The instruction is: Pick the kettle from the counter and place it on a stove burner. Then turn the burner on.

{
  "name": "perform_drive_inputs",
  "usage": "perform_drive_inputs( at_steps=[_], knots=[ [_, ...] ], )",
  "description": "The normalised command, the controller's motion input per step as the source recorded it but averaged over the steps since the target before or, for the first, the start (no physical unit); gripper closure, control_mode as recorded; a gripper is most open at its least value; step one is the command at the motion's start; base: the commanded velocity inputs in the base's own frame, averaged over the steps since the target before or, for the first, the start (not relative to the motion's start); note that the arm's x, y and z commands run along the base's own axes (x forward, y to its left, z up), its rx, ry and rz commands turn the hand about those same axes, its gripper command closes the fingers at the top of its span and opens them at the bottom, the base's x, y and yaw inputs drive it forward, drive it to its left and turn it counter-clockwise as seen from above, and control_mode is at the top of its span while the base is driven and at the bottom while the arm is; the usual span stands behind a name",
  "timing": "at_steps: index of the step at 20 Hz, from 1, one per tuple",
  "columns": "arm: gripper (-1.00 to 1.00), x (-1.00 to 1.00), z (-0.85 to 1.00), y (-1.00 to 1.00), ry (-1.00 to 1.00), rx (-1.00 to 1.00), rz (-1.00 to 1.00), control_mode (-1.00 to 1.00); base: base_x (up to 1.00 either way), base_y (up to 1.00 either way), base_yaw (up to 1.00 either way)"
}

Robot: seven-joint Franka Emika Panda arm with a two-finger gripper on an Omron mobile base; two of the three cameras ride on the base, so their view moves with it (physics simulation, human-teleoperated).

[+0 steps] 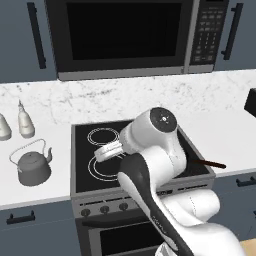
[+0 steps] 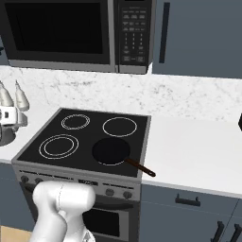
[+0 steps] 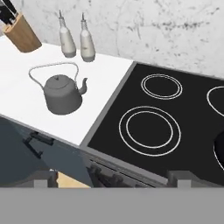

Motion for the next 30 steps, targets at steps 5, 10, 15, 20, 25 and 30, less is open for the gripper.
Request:
perform_drive_inputs(
  at_steps=[5, 10, 15, 20, 25, 30],
  knots=[
    [-1.00, 0.01, 0.02, 1.00, -0.01, 0.00, 0.00, -1.00, 0.00, 0.00, 0.00],
    [-1.00, 0.11, 0.16, 1.00, 0.06, 0.02, 0.00, -1.00, 0.00, 0.00, 0.00],
    [-1.00, 0.48, 0.09, 1.00, 0.23, 0.06, 0.00, -1.00, 0.00, 0.00, 0.00],
    [-1.00, 0.91, 0.00, 0.98, 0.24, -0.09, -0.06, -1.00, 0.00, 0.00, 0.00],
    [-1.00, 0.17, -0.13, 0.16, 0.11, -0.08, -0.01, -1.00, 0.00, 0.00, 0.00],
    [-1.00, 0.30, -0.24, 0.21, 0.00, 0.06, -0.15, -1.00, 0.00, 0.00, 0.00]
  ],
)
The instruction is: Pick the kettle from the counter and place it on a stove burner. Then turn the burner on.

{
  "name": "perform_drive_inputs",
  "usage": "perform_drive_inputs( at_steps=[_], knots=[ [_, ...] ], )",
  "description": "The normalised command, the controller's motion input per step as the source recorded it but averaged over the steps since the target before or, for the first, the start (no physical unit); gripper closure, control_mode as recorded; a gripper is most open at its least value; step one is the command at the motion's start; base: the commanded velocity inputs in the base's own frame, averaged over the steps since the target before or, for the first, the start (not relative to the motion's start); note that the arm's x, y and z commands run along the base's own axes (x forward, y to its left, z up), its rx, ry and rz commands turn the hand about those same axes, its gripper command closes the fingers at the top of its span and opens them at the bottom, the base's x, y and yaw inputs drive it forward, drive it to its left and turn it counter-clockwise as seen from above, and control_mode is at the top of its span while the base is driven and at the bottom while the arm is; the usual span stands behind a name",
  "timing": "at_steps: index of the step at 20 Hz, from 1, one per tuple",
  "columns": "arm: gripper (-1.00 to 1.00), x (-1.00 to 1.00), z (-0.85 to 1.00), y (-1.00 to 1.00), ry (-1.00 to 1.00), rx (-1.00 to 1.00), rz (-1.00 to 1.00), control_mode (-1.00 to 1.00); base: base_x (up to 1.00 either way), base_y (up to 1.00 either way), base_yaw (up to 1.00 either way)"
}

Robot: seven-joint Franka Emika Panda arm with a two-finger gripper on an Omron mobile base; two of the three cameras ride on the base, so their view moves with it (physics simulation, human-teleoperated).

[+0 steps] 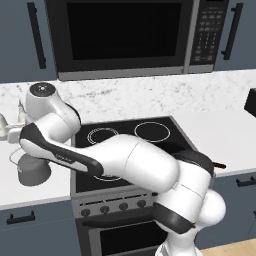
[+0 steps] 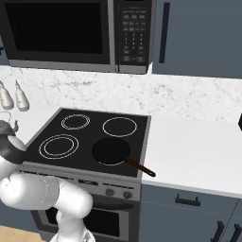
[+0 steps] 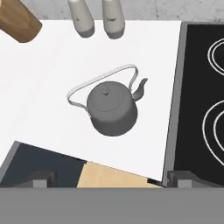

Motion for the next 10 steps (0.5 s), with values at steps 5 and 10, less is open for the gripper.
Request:
perform_drive_inputs(
  at_steps=[5, 10],
  knots=[
    [-1.00, 0.26, -0.58, 0.01, 0.00, 0.11, -0.16, -1.00, 0.00, 0.00, 0.00],
    [-1.00, 0.34, -0.46, 0.28, 0.00, 0.02, -0.14, -1.00, 0.00, 0.00, 0.00]
  ],
)
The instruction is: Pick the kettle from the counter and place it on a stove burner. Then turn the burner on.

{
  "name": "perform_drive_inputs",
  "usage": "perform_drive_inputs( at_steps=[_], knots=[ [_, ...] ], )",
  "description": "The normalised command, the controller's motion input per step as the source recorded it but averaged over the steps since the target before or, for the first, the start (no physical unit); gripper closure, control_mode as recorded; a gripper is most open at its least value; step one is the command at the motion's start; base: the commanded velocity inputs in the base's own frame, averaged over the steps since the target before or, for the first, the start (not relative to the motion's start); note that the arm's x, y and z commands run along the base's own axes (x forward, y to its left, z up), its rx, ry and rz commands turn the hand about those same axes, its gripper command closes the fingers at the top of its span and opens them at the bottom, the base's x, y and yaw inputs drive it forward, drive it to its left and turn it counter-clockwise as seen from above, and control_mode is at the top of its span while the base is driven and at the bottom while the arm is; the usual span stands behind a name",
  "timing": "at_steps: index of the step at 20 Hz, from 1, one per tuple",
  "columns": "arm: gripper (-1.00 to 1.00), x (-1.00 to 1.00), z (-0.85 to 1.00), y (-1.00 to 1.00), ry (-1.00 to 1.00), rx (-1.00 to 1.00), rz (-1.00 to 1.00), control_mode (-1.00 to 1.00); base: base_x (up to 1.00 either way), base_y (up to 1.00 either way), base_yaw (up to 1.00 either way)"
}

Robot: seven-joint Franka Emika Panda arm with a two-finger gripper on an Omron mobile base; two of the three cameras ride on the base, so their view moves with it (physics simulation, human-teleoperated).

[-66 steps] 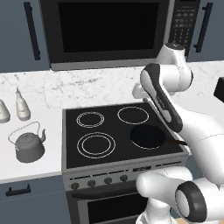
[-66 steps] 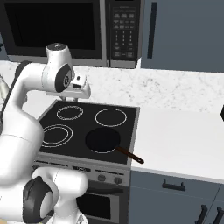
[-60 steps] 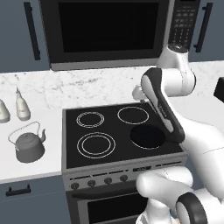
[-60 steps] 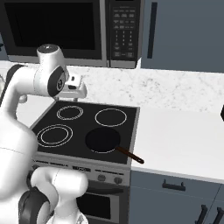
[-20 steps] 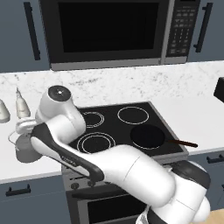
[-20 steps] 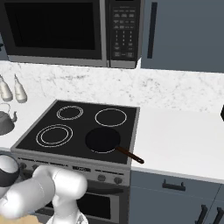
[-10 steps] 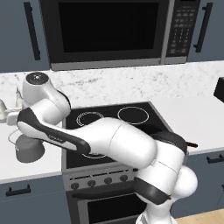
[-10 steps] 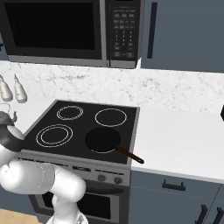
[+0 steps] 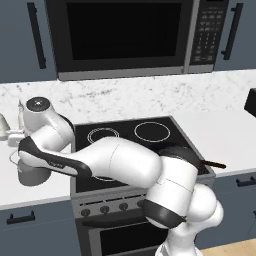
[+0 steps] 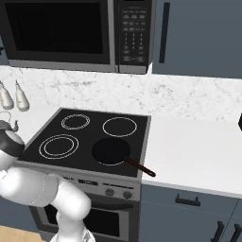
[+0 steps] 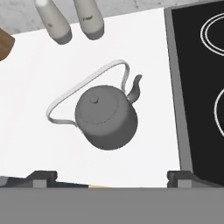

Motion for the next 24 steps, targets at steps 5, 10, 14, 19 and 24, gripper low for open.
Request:
perform_drive_inputs(
  at_steps=[5, 10, 14, 19, 24],
  knots=[
    [-1.00, 0.36, 0.00, 0.54, 0.00, -0.02, -0.04, -1.00, 0.00, 0.00, 0.00],
    [-1.00, 0.35, 0.00, 0.35, 0.05, -0.04, -0.04, -1.00, 0.00, 0.00, 0.00],
    [-1.00, 0.53, -0.01, 0.30, 0.09, -0.10, -0.07, -1.00, 0.00, 0.00, 0.00],
    [-1.00, 0.57, -0.12, 0.18, 0.08, -0.10, -0.06, -1.00, 0.00, 0.00, 0.00],
    [-1.00, 0.35, -0.32, 0.16, 0.03, -0.01, -0.04, -1.00, 0.00, 0.00, 0.00]
  ],
)
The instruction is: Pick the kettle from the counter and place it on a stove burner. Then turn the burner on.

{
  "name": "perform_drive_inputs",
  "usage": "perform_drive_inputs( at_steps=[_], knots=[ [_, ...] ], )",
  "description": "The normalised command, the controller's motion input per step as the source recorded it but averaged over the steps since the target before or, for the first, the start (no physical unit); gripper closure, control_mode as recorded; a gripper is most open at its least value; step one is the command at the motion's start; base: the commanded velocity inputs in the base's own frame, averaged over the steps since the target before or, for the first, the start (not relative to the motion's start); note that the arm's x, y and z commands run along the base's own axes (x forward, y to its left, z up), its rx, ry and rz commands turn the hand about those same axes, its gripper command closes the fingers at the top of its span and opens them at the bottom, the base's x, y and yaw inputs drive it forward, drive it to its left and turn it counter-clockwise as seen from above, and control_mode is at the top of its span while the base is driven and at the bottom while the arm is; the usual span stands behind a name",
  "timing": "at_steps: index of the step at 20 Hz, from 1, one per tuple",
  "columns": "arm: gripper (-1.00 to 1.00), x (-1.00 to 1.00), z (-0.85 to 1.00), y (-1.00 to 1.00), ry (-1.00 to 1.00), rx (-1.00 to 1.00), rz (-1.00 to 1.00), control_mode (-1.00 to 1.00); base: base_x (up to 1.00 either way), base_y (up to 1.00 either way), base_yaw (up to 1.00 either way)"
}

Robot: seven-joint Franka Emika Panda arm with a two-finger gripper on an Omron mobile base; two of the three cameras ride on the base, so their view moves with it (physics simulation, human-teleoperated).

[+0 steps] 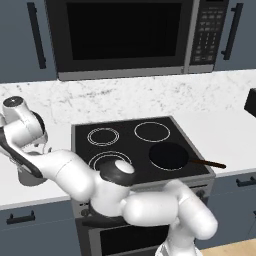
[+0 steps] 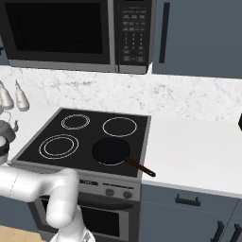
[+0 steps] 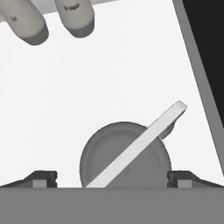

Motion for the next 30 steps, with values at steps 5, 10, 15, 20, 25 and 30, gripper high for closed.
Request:
perform_drive_inputs(
  at_steps=[5, 10, 15, 20, 25, 30],
  knots=[
    [-1.00, 0.22, -0.45, 0.12, 0.00, 0.00, -0.03, -1.00, 0.00, 0.00, 0.00],
    [1.00, 0.05, -0.49, 0.01, 0.00, 0.01, -0.01, -1.00, 0.00, 0.00, 0.00],
    [1.00, 0.02, -0.02, 0.00, 0.00, 0.01, 0.00, -1.00, 0.00, 0.00, 0.00],
    [1.00, -0.06, -0.01, -0.12, -0.15, 0.00, 0.00, -1.00, 0.00, 0.00, 0.00],
    [1.00, -0.40, 0.02, -0.71, -0.44, 0.00, -0.02, -1.00, 0.00, 0.00, 0.00],
    [1.00, -0.49, 0.09, -1.00, -0.38, 0.02, -0.14, -1.00, 0.00, 0.00, 0.00]
  ],
)
